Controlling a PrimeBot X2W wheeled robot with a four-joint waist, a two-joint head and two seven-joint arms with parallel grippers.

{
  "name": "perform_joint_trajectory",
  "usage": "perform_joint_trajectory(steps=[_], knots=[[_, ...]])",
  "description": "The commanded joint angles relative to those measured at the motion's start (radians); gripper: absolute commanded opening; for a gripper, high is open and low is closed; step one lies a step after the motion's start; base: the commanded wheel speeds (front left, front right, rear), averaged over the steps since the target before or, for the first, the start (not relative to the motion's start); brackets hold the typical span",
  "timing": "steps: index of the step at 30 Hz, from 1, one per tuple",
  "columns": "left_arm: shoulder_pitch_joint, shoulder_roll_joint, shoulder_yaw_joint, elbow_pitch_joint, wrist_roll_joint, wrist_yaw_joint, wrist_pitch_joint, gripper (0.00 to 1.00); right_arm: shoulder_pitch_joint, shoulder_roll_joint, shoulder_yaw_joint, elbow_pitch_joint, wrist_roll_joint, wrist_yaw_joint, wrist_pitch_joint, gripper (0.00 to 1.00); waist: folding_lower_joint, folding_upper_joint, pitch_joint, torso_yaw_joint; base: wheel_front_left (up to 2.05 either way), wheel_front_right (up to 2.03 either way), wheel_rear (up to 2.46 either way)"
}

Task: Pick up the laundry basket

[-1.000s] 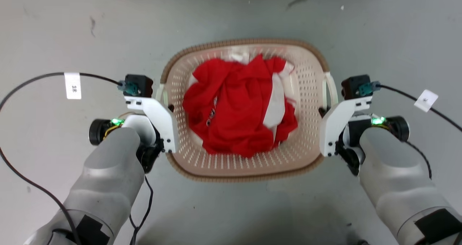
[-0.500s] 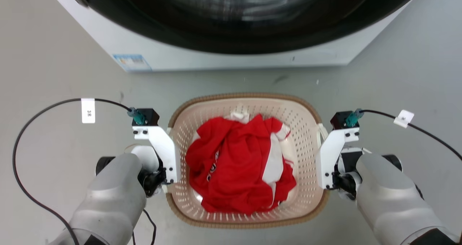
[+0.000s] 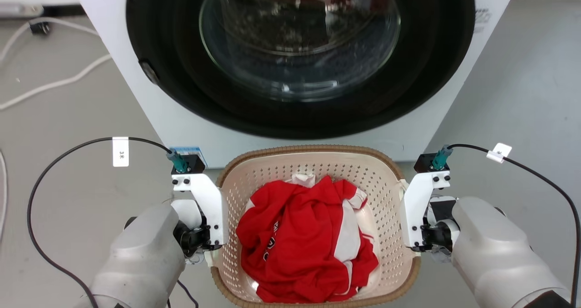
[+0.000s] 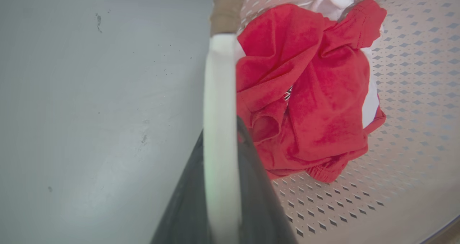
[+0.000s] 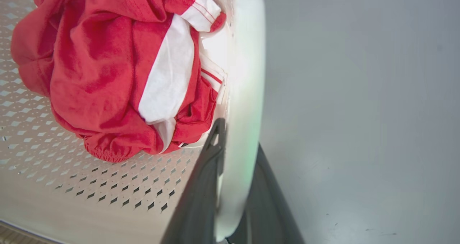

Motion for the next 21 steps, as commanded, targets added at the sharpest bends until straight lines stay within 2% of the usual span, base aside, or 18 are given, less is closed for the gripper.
perform_joint_trajectory(steps=[1, 9, 21], knots=[[0.007, -0.016, -0.008, -0.004, -0.010, -0.011, 0.013, 0.00, 0.013, 0.007, 0.010, -0.009, 0.014, 0.005, 0.022, 0.00, 0.0003, 0.0000, -0.053, 0.006, 0.00, 0.00, 0.00], [0.023, -0.025, -0.021, 0.018, -0.043, -0.011, 0.041, 0.00, 0.031, -0.003, 0.025, -0.003, 0.058, 0.005, 0.094, 0.00, 0.0003, 0.0000, -0.135, 0.015, 0.00, 0.00, 0.00], [0.039, -0.032, -0.047, 0.028, -0.062, -0.011, 0.066, 0.00, 0.040, -0.002, 0.042, 0.002, 0.090, 0.005, 0.112, 0.00, 0.0003, 0.0000, -0.160, 0.021, 0.00, 0.00, 0.00]])
